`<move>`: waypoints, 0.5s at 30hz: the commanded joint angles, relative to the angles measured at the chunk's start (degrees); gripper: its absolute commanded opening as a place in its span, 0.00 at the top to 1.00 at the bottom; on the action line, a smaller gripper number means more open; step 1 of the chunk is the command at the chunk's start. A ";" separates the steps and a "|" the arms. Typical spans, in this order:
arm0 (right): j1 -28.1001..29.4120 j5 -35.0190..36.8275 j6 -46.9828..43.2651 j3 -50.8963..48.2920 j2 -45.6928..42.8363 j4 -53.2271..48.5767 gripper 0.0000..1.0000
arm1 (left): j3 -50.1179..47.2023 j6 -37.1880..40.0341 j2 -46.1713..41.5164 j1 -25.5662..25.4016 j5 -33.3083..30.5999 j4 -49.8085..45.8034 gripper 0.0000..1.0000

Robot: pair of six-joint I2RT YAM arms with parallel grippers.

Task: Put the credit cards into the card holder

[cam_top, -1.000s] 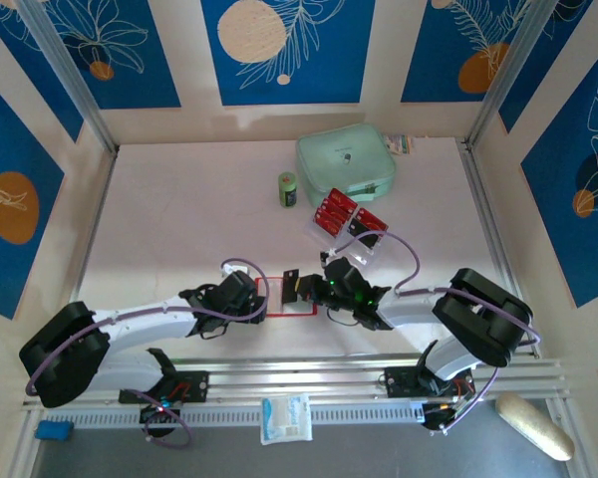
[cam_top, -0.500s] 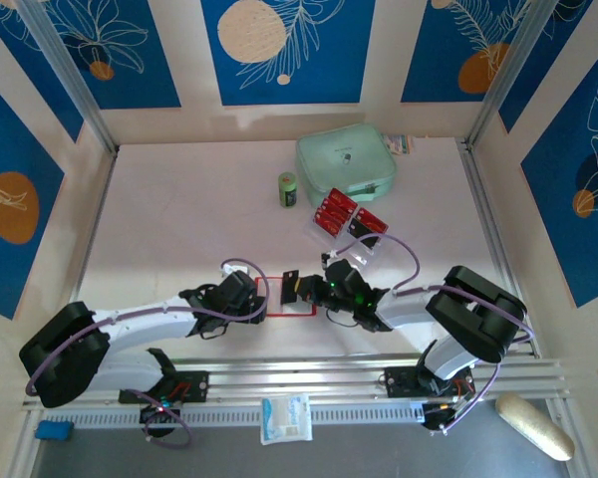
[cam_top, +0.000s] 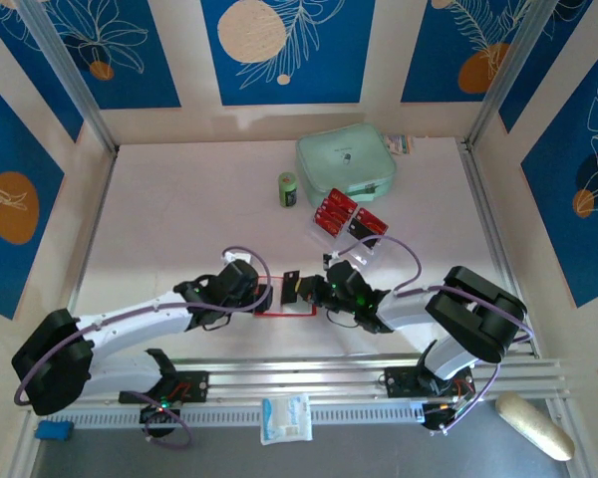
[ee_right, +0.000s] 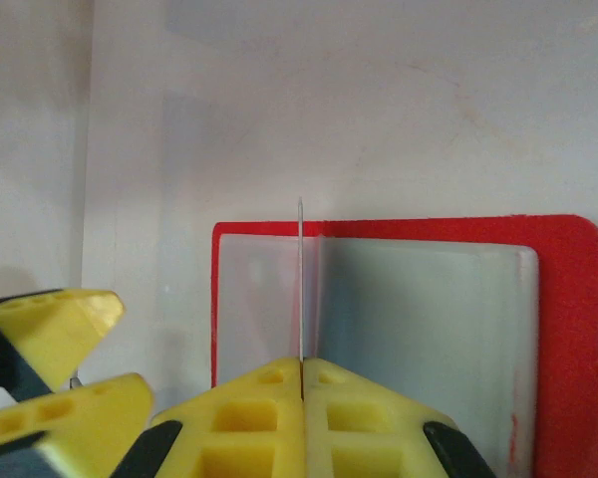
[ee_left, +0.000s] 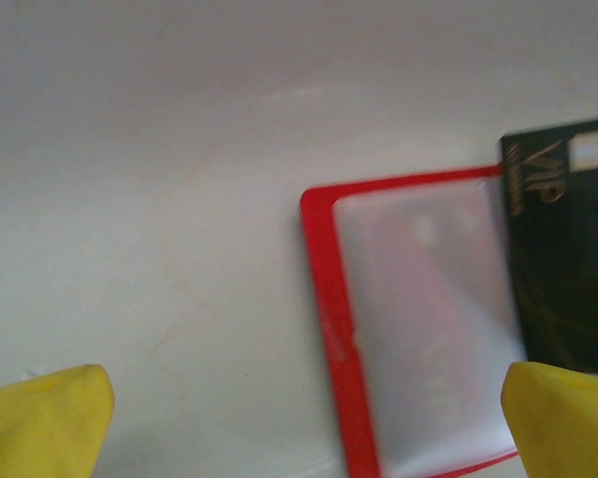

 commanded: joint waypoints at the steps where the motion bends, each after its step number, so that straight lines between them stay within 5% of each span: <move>1: 0.40 0.67 0.84 -1.34 -0.31 1.57 1.00 | 2.47 2.32 2.86 0.41 -0.52 -1.01 0.00; 15: 0.45 1.01 0.58 -3.94 -2.68 5.92 1.00 | 0.63 0.08 8.35 0.41 -3.22 -3.29 0.00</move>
